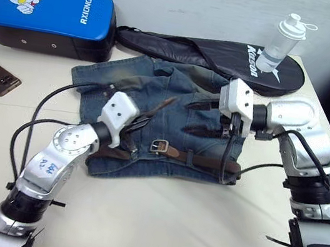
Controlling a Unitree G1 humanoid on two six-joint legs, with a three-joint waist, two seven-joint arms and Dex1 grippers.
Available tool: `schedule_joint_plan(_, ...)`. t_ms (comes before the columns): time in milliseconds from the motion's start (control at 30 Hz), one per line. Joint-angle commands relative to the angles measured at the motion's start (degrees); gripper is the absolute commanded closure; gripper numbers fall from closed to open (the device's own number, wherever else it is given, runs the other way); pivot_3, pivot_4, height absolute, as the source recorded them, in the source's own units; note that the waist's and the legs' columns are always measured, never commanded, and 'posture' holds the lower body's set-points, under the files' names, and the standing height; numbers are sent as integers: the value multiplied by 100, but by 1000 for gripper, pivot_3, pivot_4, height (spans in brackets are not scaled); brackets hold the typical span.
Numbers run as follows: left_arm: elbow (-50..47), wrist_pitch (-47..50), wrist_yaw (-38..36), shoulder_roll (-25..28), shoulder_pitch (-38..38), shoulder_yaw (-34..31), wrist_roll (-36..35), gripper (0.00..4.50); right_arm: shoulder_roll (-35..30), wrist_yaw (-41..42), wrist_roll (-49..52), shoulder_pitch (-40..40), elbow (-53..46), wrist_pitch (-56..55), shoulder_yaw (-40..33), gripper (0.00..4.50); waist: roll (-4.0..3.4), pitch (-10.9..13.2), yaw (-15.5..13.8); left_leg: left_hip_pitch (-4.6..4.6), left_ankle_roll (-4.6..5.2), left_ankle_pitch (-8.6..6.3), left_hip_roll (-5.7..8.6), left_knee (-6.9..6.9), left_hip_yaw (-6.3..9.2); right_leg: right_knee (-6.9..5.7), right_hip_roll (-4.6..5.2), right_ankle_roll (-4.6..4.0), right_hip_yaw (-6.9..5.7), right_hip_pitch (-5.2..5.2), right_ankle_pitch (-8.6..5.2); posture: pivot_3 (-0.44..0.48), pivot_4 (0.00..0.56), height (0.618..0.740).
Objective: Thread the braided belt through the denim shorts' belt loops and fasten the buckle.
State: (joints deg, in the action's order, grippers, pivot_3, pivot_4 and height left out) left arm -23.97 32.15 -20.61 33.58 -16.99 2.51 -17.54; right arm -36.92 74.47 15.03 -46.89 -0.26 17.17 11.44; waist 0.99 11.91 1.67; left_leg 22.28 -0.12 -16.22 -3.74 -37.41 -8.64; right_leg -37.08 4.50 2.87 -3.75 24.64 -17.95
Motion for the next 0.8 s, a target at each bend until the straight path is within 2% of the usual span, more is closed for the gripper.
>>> schedule_joint_plan(33, -289, 33, -144, 152, 283, -266, 59, 4500, 110, -217, -382, 293, -362, -457, 319, 175, 4, -2, 4, -3, 1, -1, 0, -1, 0, -1, 0, 0, 0, -3, 0, 0, 150, 740)
schedule_joint_plan(133, -327, 29, -182, 146, 420, -340, 60, 4500, 485, -795, -859, 561, -211, -1231, 479, 175, 10, -5, 2, -7, 0, 0, 0, -1, 1, -5, 0, -1, 0, -3, 1, 0, 150, 740)
schedule_joint_plan(433, -415, -210, -194, -96, 529, -320, 178, 4500, 833, -1397, -1509, 1128, 131, -1311, 885, 175, 27, -14, -4, -6, -4, 2, 4, -15, 3, -27, 4, -2, 0, -3, 2, 0, 150, 740)
schedule_joint_plan(633, -436, -263, -280, -115, 647, -408, 217, 4500, 968, -1600, -1486, 1214, 144, -617, 828, 175, 27, -14, 9, -8, -5, 2, -1, -12, 3, -28, -1, -5, 1, -1, 1, 0, 150, 740)
schedule_joint_plan(733, -436, -365, -371, -102, 721, -413, 235, 4500, 1017, -1703, -1490, 1193, 141, -402, 790, 867, 27, -15, 5, -8, -4, 2, 0, -15, 2, -30, 2, -4, 1, -2, 1, 0, 150, 740)
schedule_joint_plan(800, -504, -427, -453, -146, 779, -433, 137, 4500, 1091, -1791, -1363, 1176, 58, -49, 666, 1780, 28, -15, 5, -8, -4, 2, 1, -17, 2, -31, 3, -5, 1, -3, 1, 0, 150, 740)
